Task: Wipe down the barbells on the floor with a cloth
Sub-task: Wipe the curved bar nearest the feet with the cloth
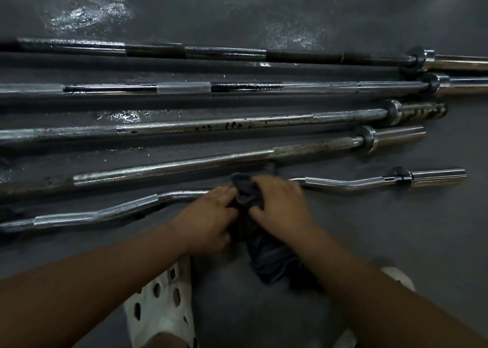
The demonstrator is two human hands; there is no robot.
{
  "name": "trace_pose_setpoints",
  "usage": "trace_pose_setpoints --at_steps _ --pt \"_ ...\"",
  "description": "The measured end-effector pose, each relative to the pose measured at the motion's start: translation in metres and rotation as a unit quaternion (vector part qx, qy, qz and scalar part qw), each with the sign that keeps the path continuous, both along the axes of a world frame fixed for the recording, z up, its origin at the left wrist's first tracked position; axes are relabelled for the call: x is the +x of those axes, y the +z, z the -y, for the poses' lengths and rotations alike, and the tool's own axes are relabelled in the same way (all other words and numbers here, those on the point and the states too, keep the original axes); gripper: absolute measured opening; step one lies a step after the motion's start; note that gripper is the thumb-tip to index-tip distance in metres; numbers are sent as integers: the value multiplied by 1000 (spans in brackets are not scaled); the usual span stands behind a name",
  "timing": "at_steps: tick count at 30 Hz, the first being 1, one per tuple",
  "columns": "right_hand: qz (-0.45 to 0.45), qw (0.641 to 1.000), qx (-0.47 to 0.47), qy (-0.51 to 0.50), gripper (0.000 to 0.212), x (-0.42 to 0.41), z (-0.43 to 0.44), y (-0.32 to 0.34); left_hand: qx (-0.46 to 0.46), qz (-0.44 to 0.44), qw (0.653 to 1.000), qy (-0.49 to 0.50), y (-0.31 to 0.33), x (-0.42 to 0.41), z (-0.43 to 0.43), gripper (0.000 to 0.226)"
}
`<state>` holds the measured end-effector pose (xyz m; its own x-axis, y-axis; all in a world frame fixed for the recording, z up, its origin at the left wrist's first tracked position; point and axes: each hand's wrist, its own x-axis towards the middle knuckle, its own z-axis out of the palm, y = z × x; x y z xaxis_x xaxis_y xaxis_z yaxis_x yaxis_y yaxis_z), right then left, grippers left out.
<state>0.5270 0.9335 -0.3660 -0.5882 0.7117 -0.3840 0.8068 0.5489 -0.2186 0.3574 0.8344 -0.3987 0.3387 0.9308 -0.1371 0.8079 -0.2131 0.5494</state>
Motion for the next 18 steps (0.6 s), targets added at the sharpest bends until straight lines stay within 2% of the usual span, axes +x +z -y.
trace_pose_setpoints --at_steps 3,5,8,10,12,14,16,18 --pt "86 985 84 -125 25 19 -33 -3 -8 -17 1000 9 -3 -1 4 34" --pt "80 991 83 -73 34 1 -19 -5 -18 -8 1000 5 -3 1 3 36" --pt "0 998 20 67 63 -14 10 -5 -20 14 1000 2 3 0 0 31" --pt "24 999 7 40 54 4 -17 -3 -25 6 1000 2 3 -2 0 31" --pt "98 992 57 -62 43 21 -38 -6 -38 -6 999 7 3 -2 1 34" --pt "132 988 56 -57 45 10 -26 -7 -45 -10 999 9 1 -2 2 37" --pt "59 998 -5 8 54 -13 4 -3 -48 0 999 12 0 0 2 42" --pt "-4 999 -41 15 55 -8 6 -1 -51 12 999 10 0 -1 1 44"
